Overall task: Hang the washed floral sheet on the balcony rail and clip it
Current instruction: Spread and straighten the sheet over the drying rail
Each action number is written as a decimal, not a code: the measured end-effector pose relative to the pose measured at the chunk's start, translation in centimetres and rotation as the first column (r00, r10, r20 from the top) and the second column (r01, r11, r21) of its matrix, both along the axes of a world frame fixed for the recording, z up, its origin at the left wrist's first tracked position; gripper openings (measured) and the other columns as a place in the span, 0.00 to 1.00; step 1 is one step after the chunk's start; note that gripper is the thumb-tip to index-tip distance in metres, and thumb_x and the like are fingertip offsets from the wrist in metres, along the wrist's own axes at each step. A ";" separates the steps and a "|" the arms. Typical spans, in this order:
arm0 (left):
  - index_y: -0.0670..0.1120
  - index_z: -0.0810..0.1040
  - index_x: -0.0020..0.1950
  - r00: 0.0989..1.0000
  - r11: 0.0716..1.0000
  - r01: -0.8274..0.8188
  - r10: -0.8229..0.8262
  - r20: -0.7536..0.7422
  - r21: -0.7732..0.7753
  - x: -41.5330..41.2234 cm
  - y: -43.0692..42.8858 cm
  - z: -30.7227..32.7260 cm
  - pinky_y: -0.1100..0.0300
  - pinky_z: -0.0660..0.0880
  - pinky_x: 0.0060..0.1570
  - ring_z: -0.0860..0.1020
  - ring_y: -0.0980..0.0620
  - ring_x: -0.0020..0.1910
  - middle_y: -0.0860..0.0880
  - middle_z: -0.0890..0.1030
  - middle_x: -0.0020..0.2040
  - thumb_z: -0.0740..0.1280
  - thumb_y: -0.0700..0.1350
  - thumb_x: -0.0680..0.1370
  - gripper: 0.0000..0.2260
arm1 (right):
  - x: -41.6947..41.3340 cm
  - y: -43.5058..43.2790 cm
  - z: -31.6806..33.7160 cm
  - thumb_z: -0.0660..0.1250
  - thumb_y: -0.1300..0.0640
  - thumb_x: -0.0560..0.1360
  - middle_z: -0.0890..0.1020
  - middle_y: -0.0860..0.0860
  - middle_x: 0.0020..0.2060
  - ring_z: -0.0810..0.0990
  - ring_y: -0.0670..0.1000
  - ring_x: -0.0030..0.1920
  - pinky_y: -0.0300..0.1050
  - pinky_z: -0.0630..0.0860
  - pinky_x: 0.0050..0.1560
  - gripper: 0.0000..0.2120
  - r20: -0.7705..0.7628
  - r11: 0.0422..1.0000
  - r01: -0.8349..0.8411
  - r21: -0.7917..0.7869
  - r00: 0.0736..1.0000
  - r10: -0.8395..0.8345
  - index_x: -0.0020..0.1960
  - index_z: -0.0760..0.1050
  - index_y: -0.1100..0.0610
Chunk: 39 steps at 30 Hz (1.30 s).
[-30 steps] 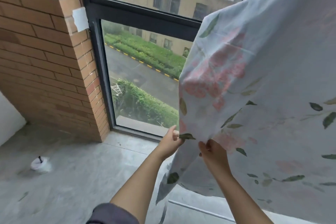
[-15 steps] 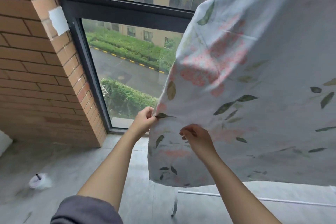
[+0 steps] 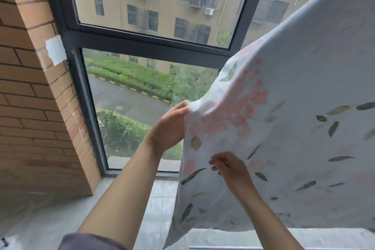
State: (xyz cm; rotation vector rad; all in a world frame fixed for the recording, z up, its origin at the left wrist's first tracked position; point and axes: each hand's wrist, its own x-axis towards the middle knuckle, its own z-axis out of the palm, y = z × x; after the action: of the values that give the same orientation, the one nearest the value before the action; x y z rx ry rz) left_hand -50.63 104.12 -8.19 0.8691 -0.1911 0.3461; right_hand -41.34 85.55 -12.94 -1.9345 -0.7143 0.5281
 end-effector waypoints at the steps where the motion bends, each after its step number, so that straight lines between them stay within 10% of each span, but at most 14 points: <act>1: 0.44 0.74 0.42 0.999 1.000 -0.020 0.021 0.047 -0.007 0.3 0.3 1.2 0.58 0.73 0.35 0.77 0.49 0.38 0.45 0.78 0.42 0.76 0.46 0.67 0.13 | 0.0 0.0 0.5 0.61 0.66 0.76 0.83 0.47 0.41 0.81 0.39 0.38 0.32 0.73 0.41 0.11 0.002 1.000 -0.005 0.008 1.000 0.005 0.44 0.77 0.53; 8: 0.43 0.69 0.65 0.966 0.980 -0.192 0.179 0.186 0.054 1.6 2.7 9.1 0.52 0.75 0.55 0.76 0.45 0.55 0.43 0.74 0.60 0.69 0.37 0.72 0.22 | 0.2 1.7 6.0 0.59 0.67 0.77 0.83 0.50 0.45 0.81 0.39 0.39 0.31 0.74 0.42 0.13 0.095 0.988 -0.090 0.128 0.992 0.078 0.43 0.76 0.51; 17: 0.46 0.74 0.63 0.955 0.903 -0.256 0.180 0.236 0.346 -0.6 2.3 15.6 0.52 0.72 0.54 0.77 0.49 0.53 0.49 0.77 0.61 0.59 0.31 0.73 0.21 | -1.6 3.6 14.4 0.69 0.60 0.73 0.80 0.47 0.43 0.80 0.42 0.42 0.34 0.75 0.43 0.11 0.417 0.906 -0.120 0.407 0.906 -0.068 0.53 0.71 0.53; 21: 0.42 0.74 0.63 0.942 0.817 -0.293 0.160 0.294 0.496 -1.4 1.6 18.2 0.48 0.71 0.61 0.74 0.46 0.63 0.49 0.79 0.60 0.54 0.30 0.75 0.21 | -1.3 4.5 19.7 0.69 0.39 0.68 0.79 0.45 0.42 0.78 0.48 0.43 0.47 0.74 0.43 0.23 0.635 0.967 0.049 0.249 0.746 -0.201 0.55 0.66 0.50; 25: 0.44 0.75 0.62 0.929 0.777 -0.358 0.238 0.285 0.518 -0.8 0.8 19.0 0.50 0.72 0.62 0.75 0.48 0.62 0.49 0.82 0.55 0.57 0.30 0.73 0.20 | -0.3 5.0 22.8 0.65 0.55 0.73 0.78 0.50 0.31 0.76 0.53 0.35 0.47 0.72 0.36 0.05 0.732 0.987 -0.010 0.159 0.672 -0.111 0.39 0.73 0.55; 30: 0.46 0.71 0.66 0.771 0.392 -0.549 0.578 0.267 0.738 1.3 1.8 17.3 0.61 0.76 0.51 0.79 0.60 0.43 0.52 0.81 0.45 0.68 0.35 0.75 0.20 | 0.9 3.7 24.2 0.66 0.64 0.73 0.72 0.45 0.27 0.69 0.40 0.25 0.33 0.65 0.29 0.04 0.738 0.963 -0.265 0.042 0.659 0.149 0.40 0.75 0.61; 34: 0.47 0.78 0.57 0.847 0.464 -0.444 0.496 0.190 0.767 2.4 1.2 18.0 0.61 0.74 0.45 0.78 0.57 0.44 0.49 0.81 0.49 0.69 0.42 0.75 0.11 | 1.7 3.5 24.9 0.66 0.63 0.73 0.75 0.48 0.29 0.71 0.45 0.28 0.41 0.69 0.31 0.05 0.749 0.959 -0.285 -0.002 0.635 0.190 0.39 0.77 0.56; 39: 0.48 0.74 0.62 0.868 0.265 -0.357 0.448 0.214 0.896 2.9 1.1 18.8 0.54 0.79 0.49 0.79 0.51 0.50 0.48 0.80 0.53 0.73 0.43 0.71 0.20 | 2.0 3.3 25.3 0.67 0.63 0.74 0.73 0.47 0.27 0.68 0.40 0.27 0.35 0.65 0.30 0.09 0.738 0.945 -0.327 0.002 0.638 0.219 0.36 0.75 0.54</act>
State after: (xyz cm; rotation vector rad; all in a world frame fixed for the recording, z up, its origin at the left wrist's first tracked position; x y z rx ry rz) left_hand -47.77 105.25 10.57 2.1178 -0.0556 0.7199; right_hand -39.37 88.88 12.32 -1.8887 -1.5407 -0.1736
